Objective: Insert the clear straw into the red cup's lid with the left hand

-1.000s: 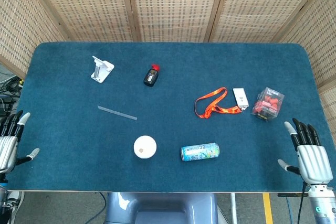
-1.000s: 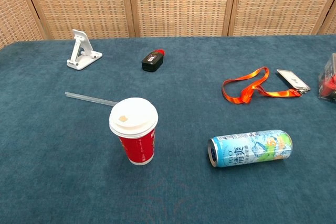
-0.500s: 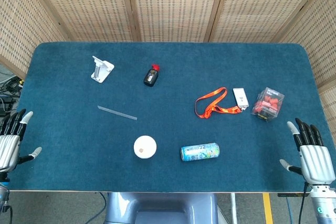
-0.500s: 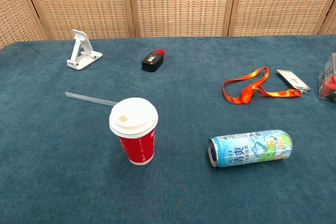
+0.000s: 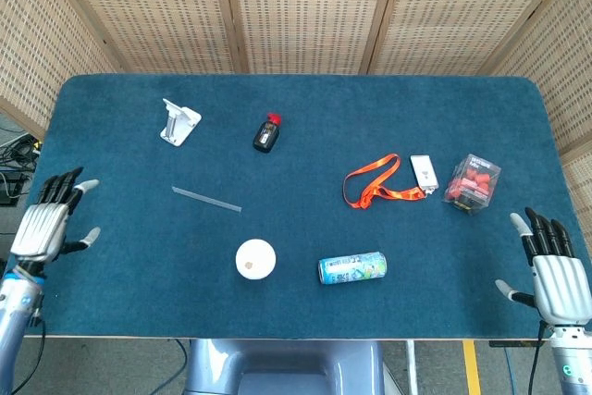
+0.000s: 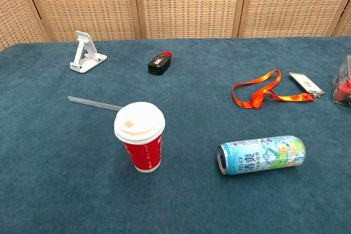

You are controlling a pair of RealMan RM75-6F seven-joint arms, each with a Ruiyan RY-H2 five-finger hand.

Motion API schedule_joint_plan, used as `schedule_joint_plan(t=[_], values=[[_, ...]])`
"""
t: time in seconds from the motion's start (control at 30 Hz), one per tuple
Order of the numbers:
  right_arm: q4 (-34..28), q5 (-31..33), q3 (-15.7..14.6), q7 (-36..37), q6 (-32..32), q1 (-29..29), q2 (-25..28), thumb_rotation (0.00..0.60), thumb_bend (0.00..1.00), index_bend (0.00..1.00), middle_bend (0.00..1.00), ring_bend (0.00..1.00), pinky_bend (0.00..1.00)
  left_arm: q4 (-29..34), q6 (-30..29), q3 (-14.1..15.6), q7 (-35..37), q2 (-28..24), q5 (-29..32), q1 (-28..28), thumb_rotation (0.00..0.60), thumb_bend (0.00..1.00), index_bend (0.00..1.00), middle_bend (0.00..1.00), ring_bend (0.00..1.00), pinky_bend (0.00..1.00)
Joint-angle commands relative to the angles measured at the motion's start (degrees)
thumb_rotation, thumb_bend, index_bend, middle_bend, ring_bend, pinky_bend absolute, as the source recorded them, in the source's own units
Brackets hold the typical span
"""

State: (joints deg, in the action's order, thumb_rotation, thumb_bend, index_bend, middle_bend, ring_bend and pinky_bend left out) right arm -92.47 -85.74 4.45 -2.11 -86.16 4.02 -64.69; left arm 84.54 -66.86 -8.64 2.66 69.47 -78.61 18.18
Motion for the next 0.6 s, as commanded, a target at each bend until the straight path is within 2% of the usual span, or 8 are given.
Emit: schedule_joint_plan(t=[0.03,0.2,0.47,0.6], values=[[0.17,0.29,0.12,0.20,0.20,0.07,-0.03,0.600,0.07,0.02,0.00,0.00,0.00,-3.85,7.01,-2.08,1.41,2.04,2.10,5.84,0.600,0.32,0.28,0.00,0.00,0.00],[0.96,1.29,0.54,1.13,0.86,0.28,-0.18,0.600,0.07,0.02,0.00,0.00,0.00,-7.09,12.47,-2.99,-2.64,4.85,3.20,11.37,0.600,0.33,0.35,0.00,0.00,0.00],[2.11,2.73,1.13,3.63,1.79,0.44,0.00,0.600,0.07,0.02,0.00,0.00,0.00,-9.25,18.68,-3.46,-10.39,9.17,7.77,17.53,0.600,0.37,0.37,0.00,0.00,0.00],[2.27,2.83,1.25,4.75,1.89,0.45,0.20,0.600,0.07,0.02,0.00,0.00,0.00,-11.08,19.99,-3.49,-13.83,11.54,9.87,19.74,0.600,0.37,0.40,0.00,0.00,0.00]])
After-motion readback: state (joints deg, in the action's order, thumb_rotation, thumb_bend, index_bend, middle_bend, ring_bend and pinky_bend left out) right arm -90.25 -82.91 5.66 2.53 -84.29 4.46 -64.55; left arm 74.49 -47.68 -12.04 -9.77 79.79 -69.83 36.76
